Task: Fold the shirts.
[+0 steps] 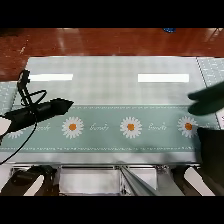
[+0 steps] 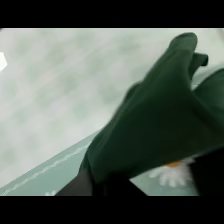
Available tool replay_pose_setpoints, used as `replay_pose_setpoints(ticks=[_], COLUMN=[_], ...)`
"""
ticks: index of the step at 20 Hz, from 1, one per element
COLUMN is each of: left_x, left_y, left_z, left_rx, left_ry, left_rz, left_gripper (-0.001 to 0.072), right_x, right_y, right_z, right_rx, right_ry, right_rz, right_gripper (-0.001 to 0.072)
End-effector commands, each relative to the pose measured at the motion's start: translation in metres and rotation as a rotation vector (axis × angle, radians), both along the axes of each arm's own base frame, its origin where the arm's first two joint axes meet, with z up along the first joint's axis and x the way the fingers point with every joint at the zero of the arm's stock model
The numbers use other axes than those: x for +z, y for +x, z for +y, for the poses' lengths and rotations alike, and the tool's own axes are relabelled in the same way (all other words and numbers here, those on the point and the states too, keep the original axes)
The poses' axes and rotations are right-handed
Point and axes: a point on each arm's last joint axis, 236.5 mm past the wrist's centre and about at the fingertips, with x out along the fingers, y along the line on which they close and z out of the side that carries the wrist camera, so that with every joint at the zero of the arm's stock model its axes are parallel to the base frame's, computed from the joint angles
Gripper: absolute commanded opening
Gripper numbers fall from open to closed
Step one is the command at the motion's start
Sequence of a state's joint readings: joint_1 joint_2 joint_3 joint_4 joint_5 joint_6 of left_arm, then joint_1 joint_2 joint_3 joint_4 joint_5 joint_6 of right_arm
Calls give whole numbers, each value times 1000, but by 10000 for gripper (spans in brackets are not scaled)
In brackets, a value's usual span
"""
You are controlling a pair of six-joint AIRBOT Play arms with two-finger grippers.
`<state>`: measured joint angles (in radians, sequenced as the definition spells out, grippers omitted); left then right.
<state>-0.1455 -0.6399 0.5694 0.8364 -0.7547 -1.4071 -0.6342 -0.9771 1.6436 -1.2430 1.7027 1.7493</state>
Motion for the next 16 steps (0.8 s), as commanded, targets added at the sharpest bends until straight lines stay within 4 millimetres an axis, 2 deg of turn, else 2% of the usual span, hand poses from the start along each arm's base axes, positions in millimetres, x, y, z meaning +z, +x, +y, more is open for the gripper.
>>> replay_pose_setpoints(ticks=[1, 2, 5, 9, 14, 16], left_x=[0, -4, -15, -28, -36, -40], left_y=[10, 11, 11, 15, 19, 23], left_z=[4, 4, 3, 2, 1, 1], left_rx=[27, 27, 20, 23, 27, 34], left_ry=[7, 8, 13, 19, 25, 28], left_rz=[-23, -13, 27, 60, 76, 77], left_gripper=[21, 20, 20, 21, 20, 20], right_x=[-18, -26, -64, -114, -170, -186], right_y=[-75, -90, -153, -225, -265, -274], right_z=[-30, -36, -57, -51, -19, -10], right_rx=[-182, -221, -408, -623, -673, -674], right_ry=[-22, -32, -62, -18, 52, 71], right_rz=[170, 201, 367, 541, 689, 732], right_gripper=[21, 22, 23, 23, 23, 76])
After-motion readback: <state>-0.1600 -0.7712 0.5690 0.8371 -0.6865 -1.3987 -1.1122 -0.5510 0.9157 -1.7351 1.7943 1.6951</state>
